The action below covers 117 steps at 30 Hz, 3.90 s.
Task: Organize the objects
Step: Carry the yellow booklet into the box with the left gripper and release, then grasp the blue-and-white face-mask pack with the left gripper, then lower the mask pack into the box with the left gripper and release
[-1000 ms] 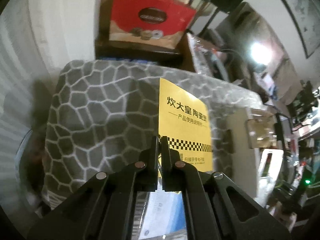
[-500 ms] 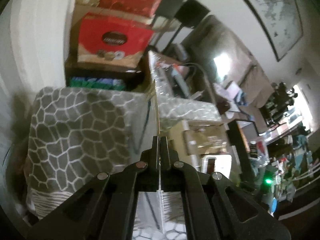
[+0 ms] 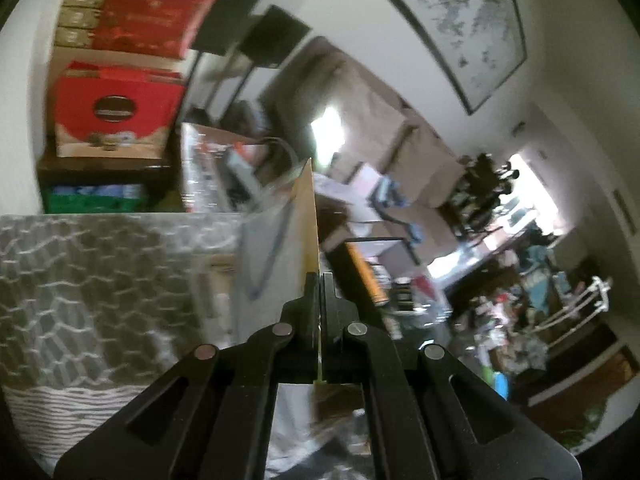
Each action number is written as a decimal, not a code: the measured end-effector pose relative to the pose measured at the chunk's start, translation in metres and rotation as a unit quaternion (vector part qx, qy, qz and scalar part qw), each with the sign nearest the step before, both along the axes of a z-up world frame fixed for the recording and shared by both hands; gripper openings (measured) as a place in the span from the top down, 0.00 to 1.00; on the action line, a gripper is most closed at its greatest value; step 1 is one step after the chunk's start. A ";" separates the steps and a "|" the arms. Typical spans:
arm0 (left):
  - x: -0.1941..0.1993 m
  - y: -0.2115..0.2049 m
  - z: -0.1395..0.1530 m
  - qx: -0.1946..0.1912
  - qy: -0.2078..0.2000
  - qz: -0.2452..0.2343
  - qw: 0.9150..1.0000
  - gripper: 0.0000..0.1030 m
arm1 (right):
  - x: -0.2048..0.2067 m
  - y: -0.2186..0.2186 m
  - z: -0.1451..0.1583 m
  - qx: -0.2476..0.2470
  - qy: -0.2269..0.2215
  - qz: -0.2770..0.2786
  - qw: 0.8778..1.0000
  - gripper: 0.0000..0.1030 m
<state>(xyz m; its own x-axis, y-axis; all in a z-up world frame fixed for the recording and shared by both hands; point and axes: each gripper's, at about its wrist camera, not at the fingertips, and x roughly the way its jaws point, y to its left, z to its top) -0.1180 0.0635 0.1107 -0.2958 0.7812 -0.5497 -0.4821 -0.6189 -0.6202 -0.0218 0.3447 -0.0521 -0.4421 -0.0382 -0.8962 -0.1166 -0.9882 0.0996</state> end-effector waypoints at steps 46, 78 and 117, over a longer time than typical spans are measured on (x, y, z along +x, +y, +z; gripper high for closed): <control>0.019 0.018 -0.099 -0.144 -0.048 0.021 0.988 0.36 | 0.000 0.000 0.003 -0.006 -0.001 -0.003 1.000 0.85; -0.035 -0.065 -0.192 -0.302 -0.092 0.091 0.944 0.97 | -0.001 0.003 0.002 -0.004 -0.001 -0.004 1.000 0.85; 0.011 0.122 -0.090 -0.167 -0.030 -0.061 0.984 0.99 | -0.001 0.003 0.001 -0.003 -0.001 -0.004 1.000 0.85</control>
<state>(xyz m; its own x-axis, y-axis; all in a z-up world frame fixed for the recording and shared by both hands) -0.1072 0.1851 0.0209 -0.1714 0.5824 -0.7946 -0.5341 -0.7327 -0.4218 -0.0233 0.3481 -0.0513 -0.4397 -0.0408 -0.8972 -0.1247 -0.9865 0.1059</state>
